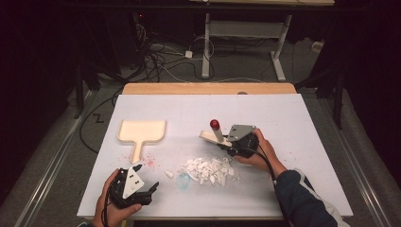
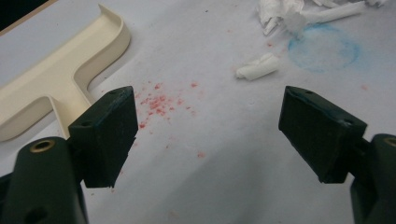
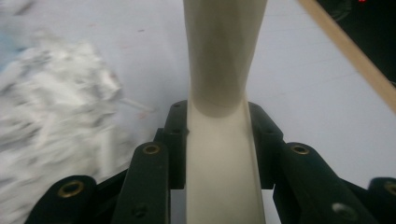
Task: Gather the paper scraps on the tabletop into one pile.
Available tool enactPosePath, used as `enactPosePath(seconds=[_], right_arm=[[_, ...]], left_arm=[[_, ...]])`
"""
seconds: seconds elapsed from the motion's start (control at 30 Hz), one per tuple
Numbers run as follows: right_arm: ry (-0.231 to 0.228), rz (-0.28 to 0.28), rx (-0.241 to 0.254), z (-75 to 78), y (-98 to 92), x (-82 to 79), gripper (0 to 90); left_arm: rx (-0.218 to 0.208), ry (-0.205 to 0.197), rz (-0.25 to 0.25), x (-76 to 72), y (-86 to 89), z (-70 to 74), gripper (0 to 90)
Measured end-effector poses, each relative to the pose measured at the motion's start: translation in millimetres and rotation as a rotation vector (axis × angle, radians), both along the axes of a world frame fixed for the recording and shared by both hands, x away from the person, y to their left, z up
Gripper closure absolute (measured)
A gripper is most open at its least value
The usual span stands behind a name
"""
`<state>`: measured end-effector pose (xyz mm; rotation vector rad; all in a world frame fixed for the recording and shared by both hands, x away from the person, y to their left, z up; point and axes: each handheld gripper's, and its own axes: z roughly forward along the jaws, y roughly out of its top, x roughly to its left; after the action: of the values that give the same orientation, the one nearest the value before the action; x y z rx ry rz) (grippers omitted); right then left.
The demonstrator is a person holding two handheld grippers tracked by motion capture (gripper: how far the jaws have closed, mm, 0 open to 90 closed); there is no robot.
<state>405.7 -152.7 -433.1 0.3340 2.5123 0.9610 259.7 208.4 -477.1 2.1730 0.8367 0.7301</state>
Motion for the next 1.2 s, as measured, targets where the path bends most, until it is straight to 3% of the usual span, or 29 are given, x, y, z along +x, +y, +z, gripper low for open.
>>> enactPosePath(seconds=[0.03,0.13,0.27,0.5,0.6,0.67,0.8,0.9,0.93,1.07,1.2], right_arm=[[0.035,0.032,0.011,2.7,-1.1,-6.3,67.1],[0.065,0.061,0.030,6.4,-3.8,-12.6,67.4],[0.041,0.050,0.028,15.3,-8.5,-22.6,67.6],[0.032,0.010,0.154,39.2,-15.6,-33.0,67.7],[0.027,0.009,0.198,48.6,-10.8,-43.9,67.6],[0.021,0.011,0.207,52.1,-3.8,-52.5,67.6],[0.082,0.035,0.252,50.5,16.9,-66.8,67.6],[0.130,0.047,0.262,41.9,38.5,-78.3,67.6],[0.169,0.059,0.257,34.4,53.0,-85.5,67.6],[0.215,0.066,0.247,24.8,73.0,-94.2,67.6],[0.242,0.050,0.259,16.3,95.7,-99.7,67.6]], left_arm=[[-0.001,0.001,-0.002,-0.1,-0.1,0.1,18.8],[-0.015,0.010,-0.005,0.2,0.8,0.1,18.8],[-0.015,0.005,-0.008,0.2,0.3,0.4,18.8],[-0.057,0.004,0.030,1.2,5.4,2.7,18.8],[-0.051,-0.013,0.053,0.7,8.9,4.8,18.8],[-0.050,-0.029,0.064,-0.2,10.9,6.3,18.8],[-0.046,-0.070,0.095,-3.1,15.4,10.0,18.7],[-0.066,-0.096,0.133,-5.3,21.9,13.3,18.7],[-0.070,-0.108,0.151,-6.1,24.4,14.5,18.7],[-0.108,-0.141,0.213,-9.3,34.0,18.0,18.7],[-0.124,-0.154,0.243,-11.0,39.2,19.1,18.8]])
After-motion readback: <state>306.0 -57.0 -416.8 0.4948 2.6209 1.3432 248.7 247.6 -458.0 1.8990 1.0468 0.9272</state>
